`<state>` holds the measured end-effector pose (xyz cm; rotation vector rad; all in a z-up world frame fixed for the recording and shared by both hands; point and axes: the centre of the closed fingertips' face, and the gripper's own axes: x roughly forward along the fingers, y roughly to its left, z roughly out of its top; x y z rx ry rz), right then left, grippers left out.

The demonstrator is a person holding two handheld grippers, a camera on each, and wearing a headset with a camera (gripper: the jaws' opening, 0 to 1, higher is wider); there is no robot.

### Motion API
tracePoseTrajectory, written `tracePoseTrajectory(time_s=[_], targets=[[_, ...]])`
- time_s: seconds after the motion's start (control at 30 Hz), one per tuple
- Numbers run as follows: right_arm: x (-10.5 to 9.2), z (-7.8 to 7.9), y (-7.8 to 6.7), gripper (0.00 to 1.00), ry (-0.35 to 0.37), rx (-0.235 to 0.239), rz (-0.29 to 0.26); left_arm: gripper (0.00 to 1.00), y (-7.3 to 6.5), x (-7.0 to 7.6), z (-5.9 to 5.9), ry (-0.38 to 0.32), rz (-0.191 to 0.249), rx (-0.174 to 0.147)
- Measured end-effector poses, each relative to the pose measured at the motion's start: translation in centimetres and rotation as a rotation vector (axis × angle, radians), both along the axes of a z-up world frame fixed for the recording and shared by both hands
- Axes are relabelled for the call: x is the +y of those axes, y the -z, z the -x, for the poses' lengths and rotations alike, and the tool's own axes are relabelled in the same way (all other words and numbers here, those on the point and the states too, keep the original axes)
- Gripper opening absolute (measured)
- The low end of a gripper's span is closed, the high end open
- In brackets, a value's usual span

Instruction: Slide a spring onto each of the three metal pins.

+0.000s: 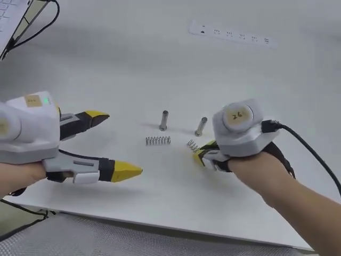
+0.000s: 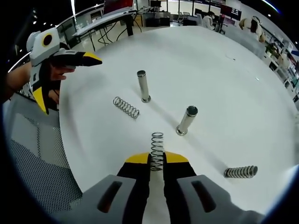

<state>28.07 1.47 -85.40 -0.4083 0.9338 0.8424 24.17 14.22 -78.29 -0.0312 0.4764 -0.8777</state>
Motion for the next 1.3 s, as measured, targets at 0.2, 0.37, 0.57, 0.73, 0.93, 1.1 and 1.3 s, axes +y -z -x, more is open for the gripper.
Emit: tracePoseTrajectory(time_s=[0.2,0.37,0.57,0.73,0.93,1.1,1.3], targets=[[-0.2,0.5,-0.3,0.08,-0.027,0.000,-0.016,0.87,-0.1,-0.2,0.0,0.007,0.004,0.001],[-0.3,0.7,-1.3,0.08,-0.032,0.003,-0.050,0.87,-0.2,-0.4,0.3,0.021,0.010,0.003],[-0.7,1.1,-3.0,0.08,-0.100,-0.020,-0.090,0.87,-0.1,-0.8,0.9,0.047,0.016,0.011],[-0.7,1.2,-4.3,0.08,-0.161,-0.046,-0.128,0.86,-0.3,-1.6,1.6,0.084,0.028,0.010],[-1.0,1.8,-5.1,0.08,-0.244,-0.069,-0.128,0.81,-1.4,-2.5,1.7,0.151,0.031,-0.039],[-1.0,2.4,-5.6,0.08,-0.288,-0.067,-0.142,0.78,-1.5,-3.3,1.6,0.218,-0.006,-0.079],[-0.5,3.0,-6.2,0.08,-0.336,-0.067,-0.165,0.72,-1.5,-4.7,1.6,0.296,-0.050,-0.120]])
